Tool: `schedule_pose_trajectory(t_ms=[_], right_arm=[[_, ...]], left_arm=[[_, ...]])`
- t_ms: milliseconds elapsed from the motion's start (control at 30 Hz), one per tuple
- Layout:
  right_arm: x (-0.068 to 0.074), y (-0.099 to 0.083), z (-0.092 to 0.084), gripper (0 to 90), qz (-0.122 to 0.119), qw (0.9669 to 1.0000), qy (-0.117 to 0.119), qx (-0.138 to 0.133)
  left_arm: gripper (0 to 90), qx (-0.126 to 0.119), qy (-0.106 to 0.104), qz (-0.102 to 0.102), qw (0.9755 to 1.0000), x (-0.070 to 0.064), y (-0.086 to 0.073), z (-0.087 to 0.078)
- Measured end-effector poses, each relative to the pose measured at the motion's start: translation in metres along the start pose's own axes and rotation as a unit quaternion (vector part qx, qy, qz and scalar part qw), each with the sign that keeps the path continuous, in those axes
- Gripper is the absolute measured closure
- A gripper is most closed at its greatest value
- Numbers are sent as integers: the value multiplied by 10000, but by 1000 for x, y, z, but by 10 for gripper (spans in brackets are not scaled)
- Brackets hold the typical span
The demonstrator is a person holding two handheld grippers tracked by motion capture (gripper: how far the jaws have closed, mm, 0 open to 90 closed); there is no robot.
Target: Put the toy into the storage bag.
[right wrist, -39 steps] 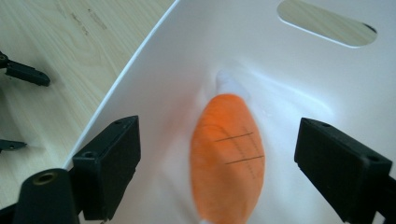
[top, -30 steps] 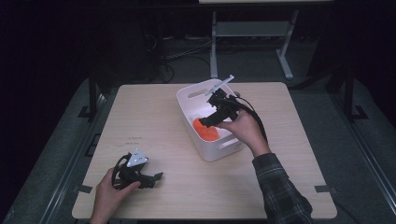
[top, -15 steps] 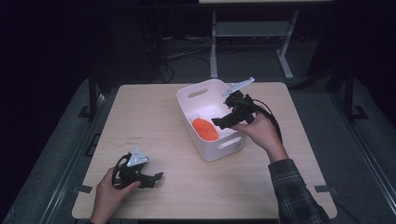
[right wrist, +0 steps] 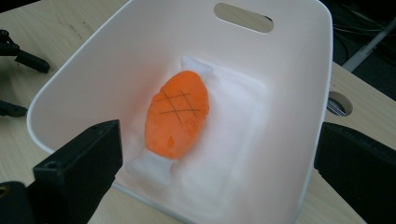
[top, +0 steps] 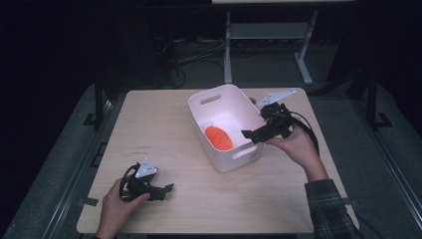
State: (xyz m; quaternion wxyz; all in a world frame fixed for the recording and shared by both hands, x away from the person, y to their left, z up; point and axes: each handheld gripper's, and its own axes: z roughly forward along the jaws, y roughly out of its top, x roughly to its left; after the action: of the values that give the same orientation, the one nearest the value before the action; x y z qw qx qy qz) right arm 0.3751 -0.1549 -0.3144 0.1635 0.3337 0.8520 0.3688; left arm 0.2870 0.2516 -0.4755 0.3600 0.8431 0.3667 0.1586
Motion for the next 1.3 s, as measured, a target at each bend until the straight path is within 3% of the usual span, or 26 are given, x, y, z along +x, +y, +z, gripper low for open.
schedule_pose_trajectory(t_ms=[633,900,1300], right_arm=[[-12,-53,-29,8,133,9997,-7,-226],[-16,-97,-24,8,301,9995,-3,-129],[-15,-160,-21,9,654,9970,-237,-333]], left_arm=[[126,2,0,1,10000,0,0,0],[126,1,-3,1,10000,0,0,0],[126,19,-3,25,10000,0,0,0]])
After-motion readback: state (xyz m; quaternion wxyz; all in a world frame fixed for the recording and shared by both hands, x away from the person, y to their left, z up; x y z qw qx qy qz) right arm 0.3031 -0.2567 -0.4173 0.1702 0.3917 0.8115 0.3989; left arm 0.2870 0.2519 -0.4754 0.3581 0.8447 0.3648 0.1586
